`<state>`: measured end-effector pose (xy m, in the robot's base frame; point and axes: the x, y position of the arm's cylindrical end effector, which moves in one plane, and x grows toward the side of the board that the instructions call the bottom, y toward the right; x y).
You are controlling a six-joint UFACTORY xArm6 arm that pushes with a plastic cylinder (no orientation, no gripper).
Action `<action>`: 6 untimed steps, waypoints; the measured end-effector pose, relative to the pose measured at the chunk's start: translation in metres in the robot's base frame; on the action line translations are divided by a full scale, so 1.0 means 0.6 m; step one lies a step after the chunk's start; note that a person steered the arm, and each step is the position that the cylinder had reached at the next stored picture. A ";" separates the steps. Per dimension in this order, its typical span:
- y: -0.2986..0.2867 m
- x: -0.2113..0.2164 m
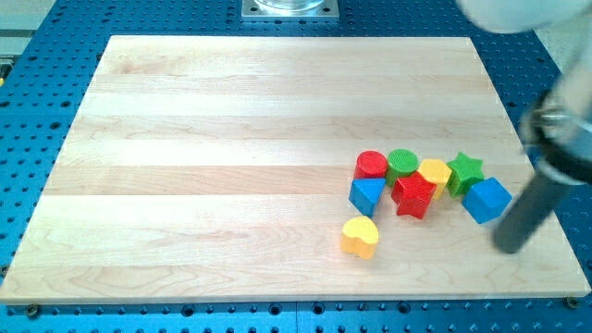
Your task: Move the blue cube towards the right side of the red star
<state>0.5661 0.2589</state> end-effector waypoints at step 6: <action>-0.209 -0.076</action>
